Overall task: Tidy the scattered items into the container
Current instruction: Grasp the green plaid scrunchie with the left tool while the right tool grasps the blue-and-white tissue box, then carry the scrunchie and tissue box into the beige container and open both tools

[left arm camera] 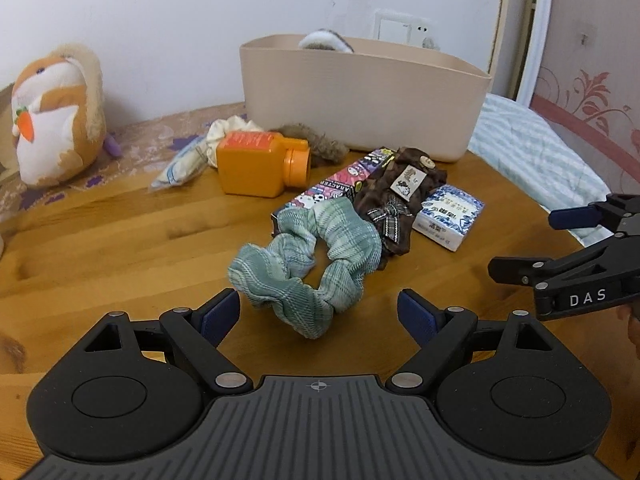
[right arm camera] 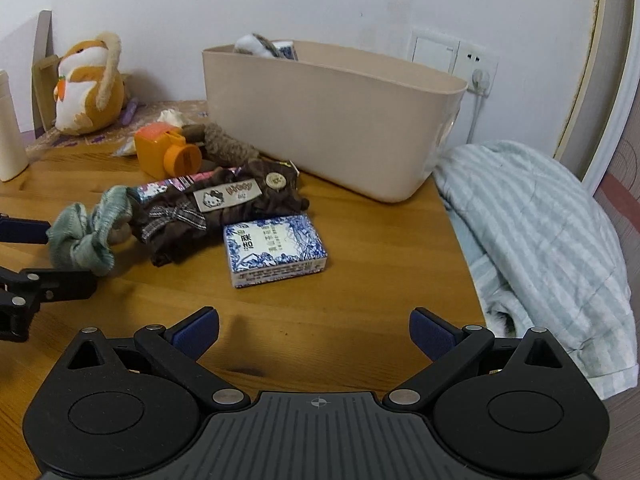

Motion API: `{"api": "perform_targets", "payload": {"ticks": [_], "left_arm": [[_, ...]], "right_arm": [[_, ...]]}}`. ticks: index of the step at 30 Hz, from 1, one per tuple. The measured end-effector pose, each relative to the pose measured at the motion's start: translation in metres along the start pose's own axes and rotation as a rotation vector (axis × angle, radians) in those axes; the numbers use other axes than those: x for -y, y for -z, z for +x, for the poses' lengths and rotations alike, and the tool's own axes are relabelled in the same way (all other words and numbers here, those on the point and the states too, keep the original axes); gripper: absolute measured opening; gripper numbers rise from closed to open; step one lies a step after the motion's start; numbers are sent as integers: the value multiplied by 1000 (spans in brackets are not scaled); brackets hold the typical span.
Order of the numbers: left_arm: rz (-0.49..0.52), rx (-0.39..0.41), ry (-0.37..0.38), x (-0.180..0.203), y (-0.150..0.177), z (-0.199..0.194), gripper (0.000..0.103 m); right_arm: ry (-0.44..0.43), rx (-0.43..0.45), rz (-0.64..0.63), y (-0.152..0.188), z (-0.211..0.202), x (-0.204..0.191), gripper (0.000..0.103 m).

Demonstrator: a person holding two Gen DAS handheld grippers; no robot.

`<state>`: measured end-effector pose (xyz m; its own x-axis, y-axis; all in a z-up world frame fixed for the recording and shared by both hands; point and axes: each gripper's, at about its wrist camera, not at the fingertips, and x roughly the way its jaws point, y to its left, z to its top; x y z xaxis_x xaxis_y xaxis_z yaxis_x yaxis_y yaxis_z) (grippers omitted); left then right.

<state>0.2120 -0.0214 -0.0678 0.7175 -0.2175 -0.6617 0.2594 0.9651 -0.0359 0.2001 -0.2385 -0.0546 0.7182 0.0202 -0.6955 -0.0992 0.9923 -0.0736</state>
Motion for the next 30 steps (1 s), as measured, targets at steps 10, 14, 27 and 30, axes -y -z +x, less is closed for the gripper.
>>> {"api": "perform_targets", "payload": {"ticks": [10,14,27,30], "left_arm": [[-55,-21,-32,-5,-4,25,87],[-62,-1,-37,-7,-5,29,87],[-53,46,-81,-13,-3,29,39],[-67,46,-82,-20,-2,26,26]], "right_arm": [[-6,-27,25,-10,31,-1,103],[-22,-27,56,-18,42,-2,103],[-31,13,76,-29,54,-8,79],[-37,16,78,-29,51,-9,65]]}}
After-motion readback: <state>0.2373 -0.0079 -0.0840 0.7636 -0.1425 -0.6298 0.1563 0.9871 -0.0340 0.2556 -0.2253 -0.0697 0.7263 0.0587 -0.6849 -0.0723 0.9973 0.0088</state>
